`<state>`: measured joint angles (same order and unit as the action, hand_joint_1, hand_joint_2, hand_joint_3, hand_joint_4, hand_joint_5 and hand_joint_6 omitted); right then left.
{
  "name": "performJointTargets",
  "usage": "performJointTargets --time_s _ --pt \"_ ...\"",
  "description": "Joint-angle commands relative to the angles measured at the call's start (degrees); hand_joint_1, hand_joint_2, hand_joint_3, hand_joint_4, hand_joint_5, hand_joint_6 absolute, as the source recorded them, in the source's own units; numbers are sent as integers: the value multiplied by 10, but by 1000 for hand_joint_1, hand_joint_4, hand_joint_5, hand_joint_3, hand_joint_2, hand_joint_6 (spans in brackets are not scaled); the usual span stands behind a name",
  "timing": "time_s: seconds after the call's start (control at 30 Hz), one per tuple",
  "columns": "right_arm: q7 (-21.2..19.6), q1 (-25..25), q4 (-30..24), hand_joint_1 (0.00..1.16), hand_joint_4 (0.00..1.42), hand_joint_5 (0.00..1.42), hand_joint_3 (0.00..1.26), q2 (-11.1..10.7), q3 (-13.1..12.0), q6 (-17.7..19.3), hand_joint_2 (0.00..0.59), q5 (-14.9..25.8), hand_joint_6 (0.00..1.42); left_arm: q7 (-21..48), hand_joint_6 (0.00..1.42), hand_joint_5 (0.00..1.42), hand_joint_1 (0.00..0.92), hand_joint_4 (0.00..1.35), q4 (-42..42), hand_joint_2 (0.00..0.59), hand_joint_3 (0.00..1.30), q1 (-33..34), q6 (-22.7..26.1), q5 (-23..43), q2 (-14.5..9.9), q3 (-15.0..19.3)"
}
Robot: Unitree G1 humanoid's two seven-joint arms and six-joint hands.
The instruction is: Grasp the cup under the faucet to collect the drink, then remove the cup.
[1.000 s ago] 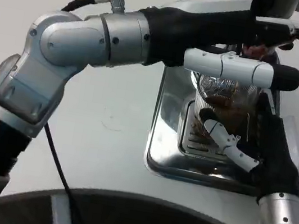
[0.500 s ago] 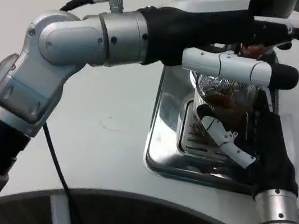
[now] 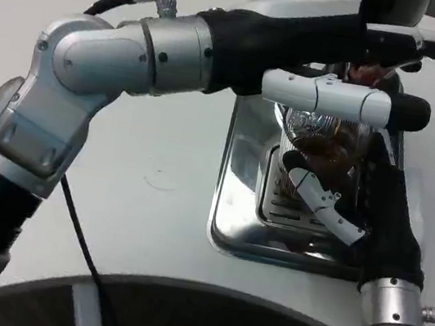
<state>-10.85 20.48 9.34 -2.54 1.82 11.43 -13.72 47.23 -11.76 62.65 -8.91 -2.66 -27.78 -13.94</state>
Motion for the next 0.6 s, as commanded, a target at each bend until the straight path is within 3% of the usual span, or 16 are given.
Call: performJointTargets --time_s 0.03,0.6 --pt "-15 0 17 714 195 217 131 9 5 13 223 -4 13 24 115 86 0 19 -11 76 108 -18 4 -17 -12 -12" --pt "-78 -3 41 732 347 346 280 33 8 55 234 -17 124 13 123 94 0 34 7 66 108 -38 8 -16 -19 -3"
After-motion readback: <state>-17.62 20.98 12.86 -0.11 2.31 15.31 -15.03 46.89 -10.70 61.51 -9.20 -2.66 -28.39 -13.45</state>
